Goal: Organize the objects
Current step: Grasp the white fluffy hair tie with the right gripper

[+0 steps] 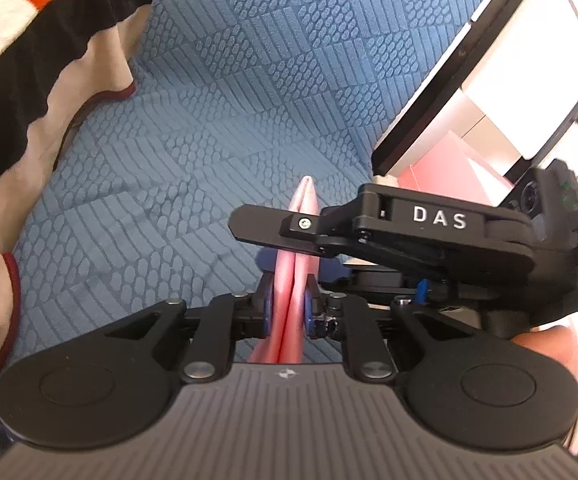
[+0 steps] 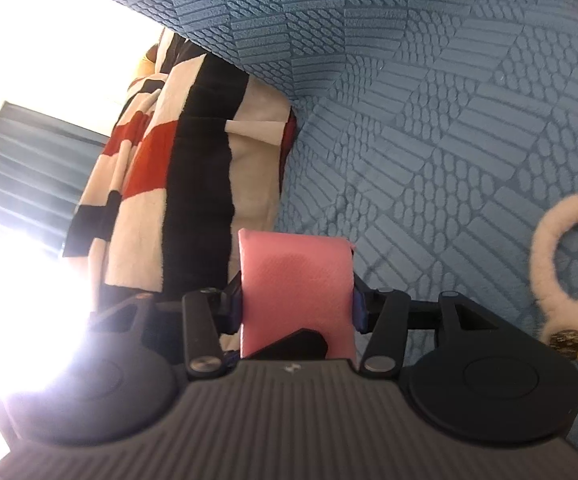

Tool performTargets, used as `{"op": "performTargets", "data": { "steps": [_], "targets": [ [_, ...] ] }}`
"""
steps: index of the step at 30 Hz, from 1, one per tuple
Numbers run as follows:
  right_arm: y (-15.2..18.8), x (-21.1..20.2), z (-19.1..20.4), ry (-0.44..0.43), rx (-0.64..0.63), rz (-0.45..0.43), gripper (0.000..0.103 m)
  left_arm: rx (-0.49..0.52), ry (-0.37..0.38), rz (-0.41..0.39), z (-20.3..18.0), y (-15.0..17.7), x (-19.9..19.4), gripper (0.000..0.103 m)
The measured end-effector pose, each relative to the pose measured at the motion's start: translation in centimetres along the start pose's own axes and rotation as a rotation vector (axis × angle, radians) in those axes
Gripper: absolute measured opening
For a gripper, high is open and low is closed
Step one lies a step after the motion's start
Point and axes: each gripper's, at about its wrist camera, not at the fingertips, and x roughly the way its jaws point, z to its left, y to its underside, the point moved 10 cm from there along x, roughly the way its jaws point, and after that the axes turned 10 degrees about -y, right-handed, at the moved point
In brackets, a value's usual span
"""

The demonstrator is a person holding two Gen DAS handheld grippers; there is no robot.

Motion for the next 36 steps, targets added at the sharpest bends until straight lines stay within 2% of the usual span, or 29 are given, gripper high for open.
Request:
{"op": "performTargets", "data": {
  "steps": [3,6,10,13,18,22,26,29,36],
  "targets": [
    [0.2,-0.7,0.3,0.036,-0.045,0.007,0.057,0.011,-0.041,-0.004,0.3,0.0,0.4,0.012],
    [0.1,-2.1,0.8,0.093,-0.115,-0.005,0.065,0.007,-0.051,0.003,0.7,-0.1,0.6,0.012],
    [-0.3,-5.0,1.1,0.192,-0.202,-0.057,0.072,0.025,-0.065,0.014,0.7,0.0,1.0,0.012],
    [-0.3,-7.4,1.1,0.274,-0.257,-0.100,0.072,0.056,-0.076,0.025,0.5,0.2,1.4,0.012],
    [0.5,-9.8,0.2,0.422,-0.332,-0.121,0.071,0.097,-0.092,0.033,-0.1,0.6,2.0,0.012],
    [-0.1,-10.6,-1.3,0.517,-0.350,-0.137,0.063,0.096,-0.091,0.043,-0.1,0.6,2.3,0.012],
    [-0.8,-11.0,-3.6,0.584,-0.298,-0.140,0.038,0.093,-0.091,0.057,-0.1,0.6,2.9,0.012],
    [-0.9,-10.8,-4.8,0.623,-0.282,-0.132,0.033,0.093,-0.091,0.071,-0.1,0.7,3.4,0.012],
    [-0.8,-9.7,-6.5,0.709,-0.306,-0.090,0.032,0.116,-0.099,0.110,-0.3,1.2,4.7,0.013]
  ]
}}
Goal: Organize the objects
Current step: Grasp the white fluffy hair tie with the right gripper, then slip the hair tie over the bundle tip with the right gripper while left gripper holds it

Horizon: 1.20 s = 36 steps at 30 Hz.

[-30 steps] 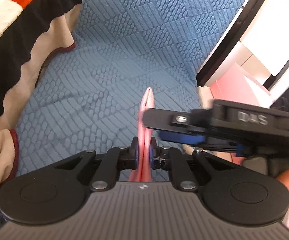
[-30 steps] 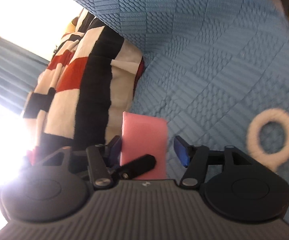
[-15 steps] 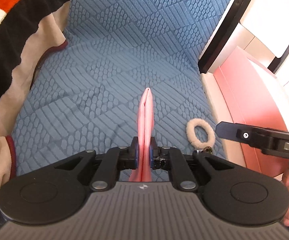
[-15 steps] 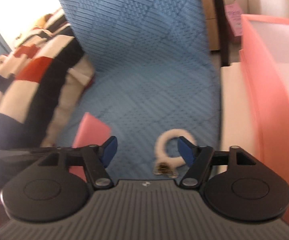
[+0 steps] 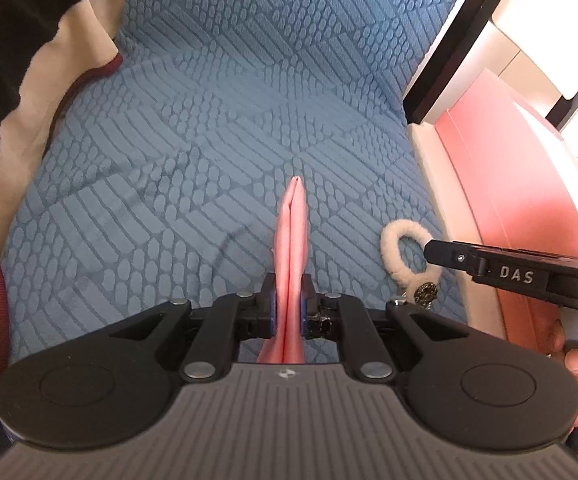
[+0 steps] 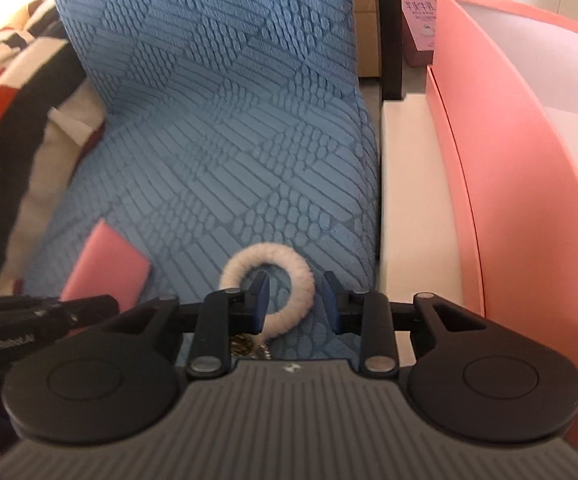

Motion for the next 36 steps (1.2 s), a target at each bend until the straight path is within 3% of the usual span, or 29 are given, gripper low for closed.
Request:
{"op": "performTargets", "data": {
  "steps": [7,9,11,16,20,29,36],
  "targets": [
    [0.3,0.8,-0.4,0.037,-0.043,-0.001,0.032,0.017,0.000,0.021,-0.6,0.2,1.1,0.013],
    [0.5,0.9,-0.1,0.047,-0.080,-0.007,0.028,0.017,-0.001,0.014,-0.7,0.0,1.1,0.013],
    [0.6,1.0,0.3,0.052,-0.117,-0.009,0.013,0.014,-0.003,0.013,-0.8,0.0,1.1,0.013],
    [0.4,0.5,0.4,0.013,-0.085,-0.031,0.010,0.030,-0.016,0.003,-0.8,0.0,1.0,0.013],
    [-0.6,-0.8,0.6,-0.038,-0.027,-0.082,0.010,0.048,-0.013,-0.016,-1.2,0.0,0.7,0.013],
    [-2.6,-3.8,3.0,-0.146,-0.038,-0.162,0.010,0.072,-0.012,-0.034,-1.6,-0.1,0.5,0.013],
    [-3.8,-5.2,4.9,-0.312,0.016,-0.176,0.010,0.083,-0.008,-0.042,-1.8,-0.1,0.5,0.013]
  ]
}}
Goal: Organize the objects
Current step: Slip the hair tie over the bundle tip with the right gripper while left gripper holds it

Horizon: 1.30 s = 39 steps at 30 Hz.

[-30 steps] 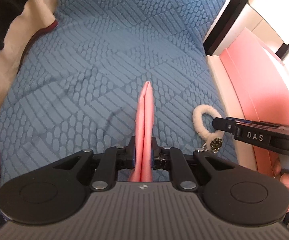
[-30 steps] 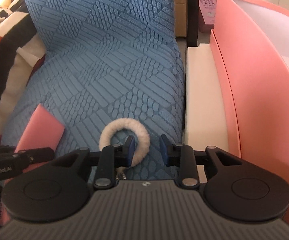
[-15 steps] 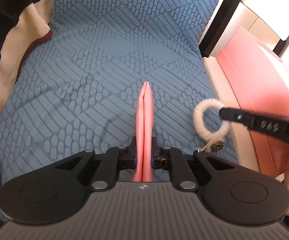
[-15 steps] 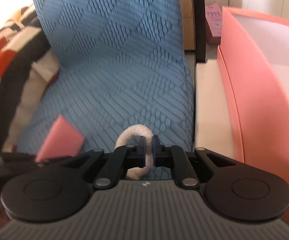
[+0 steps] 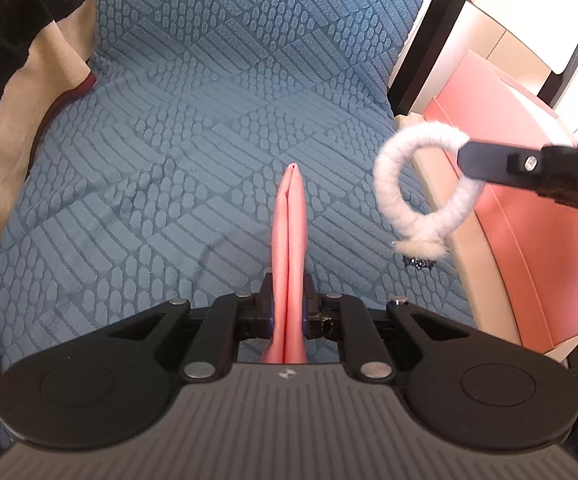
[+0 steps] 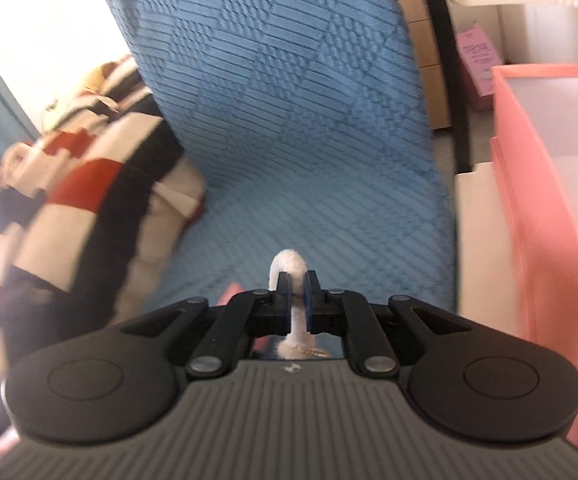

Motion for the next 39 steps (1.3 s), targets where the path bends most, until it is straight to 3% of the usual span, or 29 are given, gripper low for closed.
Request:
{"op": "performTargets", "data": {
  "steps": [6,11,14,21,25,33,39],
  "targets": [
    [-0.6,0.5,2.3,-0.161,0.084,0.000,0.010,0.007,0.001,0.001,-0.1,0.1,0.1,0.013],
    [-0.7,2.2,3.1,-0.245,0.178,0.014,0.009,0.014,-0.001,0.005,-0.3,0.4,0.2,0.013],
    [-0.4,3.5,2.9,-0.237,0.210,0.035,0.010,0.015,-0.001,0.002,-0.2,0.4,0.2,0.013],
    [2.1,6.8,-0.2,-0.111,0.324,0.134,0.010,0.029,-0.032,-0.040,0.1,-0.2,-0.3,0.013],
    [2.2,6.7,-0.9,-0.166,0.403,0.103,0.010,0.099,-0.067,-0.054,-0.5,-0.1,-0.3,0.013],
    [1.0,5.7,0.6,-0.233,0.329,0.077,0.010,0.249,-0.115,-0.098,-2.0,0.4,-0.6,0.013],
    [0.6,5.6,0.7,-0.146,0.173,0.092,0.011,0.352,-0.125,-0.135,-3.4,0.9,-1.1,0.013]
  ]
}}
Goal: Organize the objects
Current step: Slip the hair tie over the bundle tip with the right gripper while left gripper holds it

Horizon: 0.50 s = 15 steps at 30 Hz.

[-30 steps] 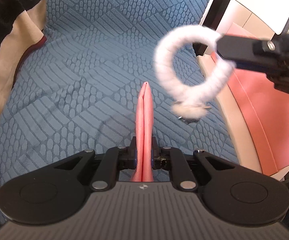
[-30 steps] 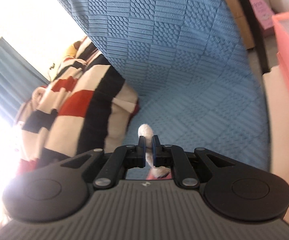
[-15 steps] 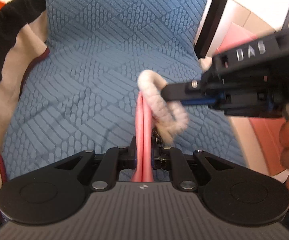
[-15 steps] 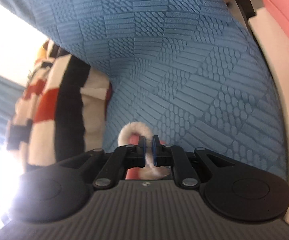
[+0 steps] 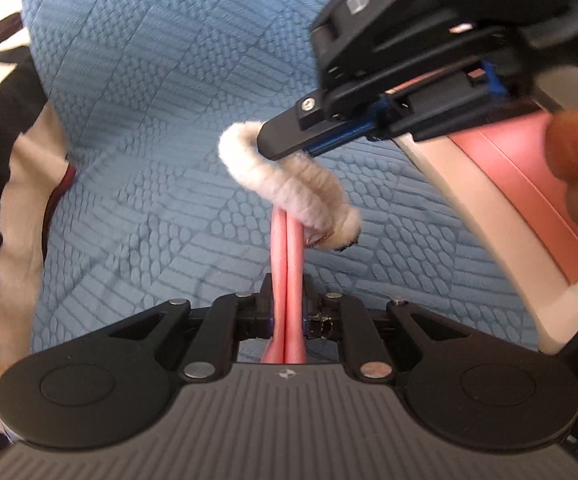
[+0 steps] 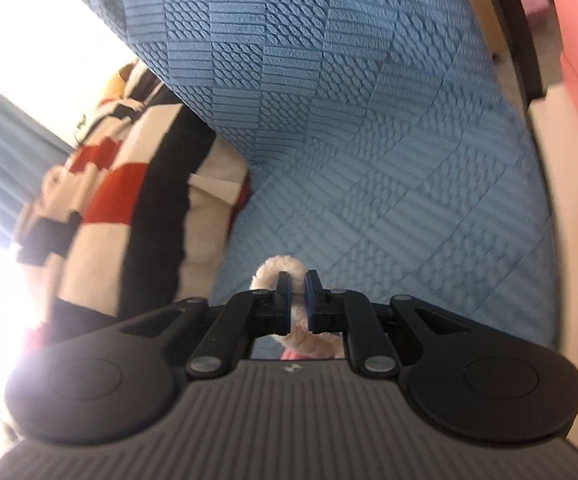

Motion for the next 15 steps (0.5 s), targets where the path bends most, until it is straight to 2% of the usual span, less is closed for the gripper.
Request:
{"op": "performTargets", "data": {
  "steps": [3,7,11,12,14,15],
  "targets": [
    [-0.1,0.1,-0.4,0.024,-0.027,0.012,0.011,0.046,0.005,-0.021,-0.8,0.0,-0.3,0.013],
    [0.1,0.1,-1.3,0.113,-0.081,0.041,0.012,0.110,0.006,-0.053,-1.9,0.0,-0.8,0.013],
    [0.6,0.4,-2.3,0.119,-0.045,0.066,0.014,0.182,-0.017,-0.060,-2.7,0.4,-0.7,0.013],
    [0.8,0.6,-2.7,0.129,-0.035,0.074,0.017,0.190,-0.020,-0.061,-2.8,0.4,-0.7,0.013],
    [1.2,0.9,-3.7,0.152,0.004,0.096,0.031,0.190,-0.019,-0.065,-2.8,0.4,-0.7,0.013],
    [1.5,0.9,-4.2,0.155,0.022,0.104,0.031,0.188,-0.016,-0.065,-2.8,0.4,-0.7,0.013]
  ]
}}
